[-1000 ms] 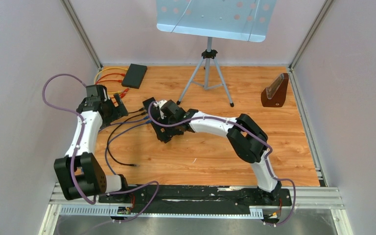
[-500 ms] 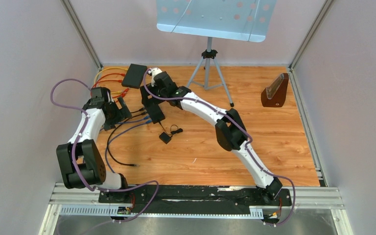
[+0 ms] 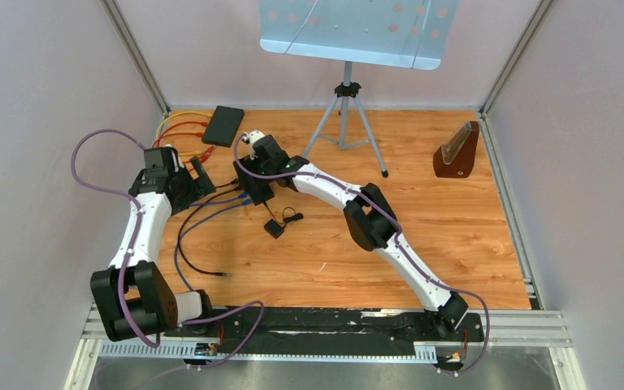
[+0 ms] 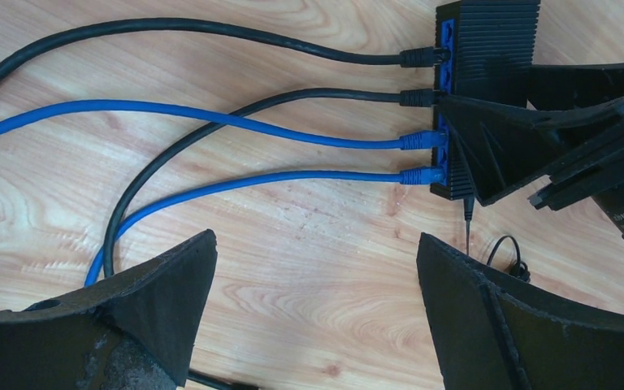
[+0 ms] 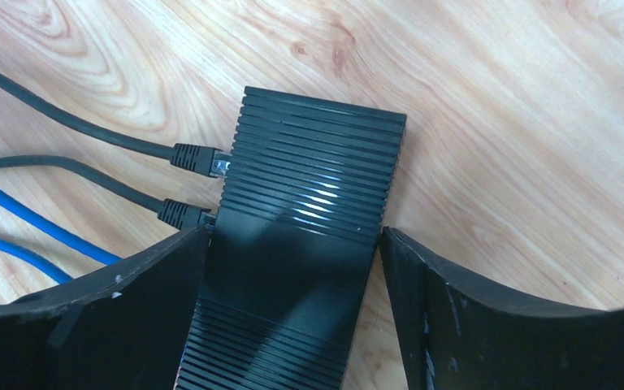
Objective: Pull the plug from the switch port
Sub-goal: Move the switch port to the center of the board.
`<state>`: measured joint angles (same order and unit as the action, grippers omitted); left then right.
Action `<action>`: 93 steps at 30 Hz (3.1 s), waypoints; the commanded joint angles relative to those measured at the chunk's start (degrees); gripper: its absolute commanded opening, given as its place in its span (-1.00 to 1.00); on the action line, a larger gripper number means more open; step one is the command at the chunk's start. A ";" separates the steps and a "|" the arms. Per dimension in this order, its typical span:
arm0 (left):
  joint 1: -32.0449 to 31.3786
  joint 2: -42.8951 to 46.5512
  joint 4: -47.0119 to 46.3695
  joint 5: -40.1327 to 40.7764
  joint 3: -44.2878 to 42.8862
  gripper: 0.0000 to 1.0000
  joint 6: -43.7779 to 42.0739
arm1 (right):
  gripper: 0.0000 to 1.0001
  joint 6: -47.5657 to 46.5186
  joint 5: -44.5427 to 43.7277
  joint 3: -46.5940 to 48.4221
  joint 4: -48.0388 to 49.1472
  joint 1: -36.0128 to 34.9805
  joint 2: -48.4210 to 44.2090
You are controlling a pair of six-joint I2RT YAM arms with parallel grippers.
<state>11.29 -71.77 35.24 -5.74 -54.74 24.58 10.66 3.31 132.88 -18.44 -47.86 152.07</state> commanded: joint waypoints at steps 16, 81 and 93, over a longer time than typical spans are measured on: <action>-0.94 -2.62 -1.96 -10.84 -3.69 1.00 -6.71 | 0.41 -8.05 7.52 -44.39 6.37 -0.21 -26.62; -15.10 -24.41 3.10 -23.73 -1.07 0.82 -6.94 | 0.45 9.10 17.29 -68.17 2.39 -0.70 -44.09; -16.04 -10.01 -7.22 -21.23 12.56 0.88 -0.55 | 0.49 2.06 13.65 -56.51 -4.77 -0.22 -35.66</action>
<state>-4.43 -84.84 27.75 -27.79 -43.53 22.41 17.30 22.06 73.01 -21.02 -48.07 112.07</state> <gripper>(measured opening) 0.937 0.744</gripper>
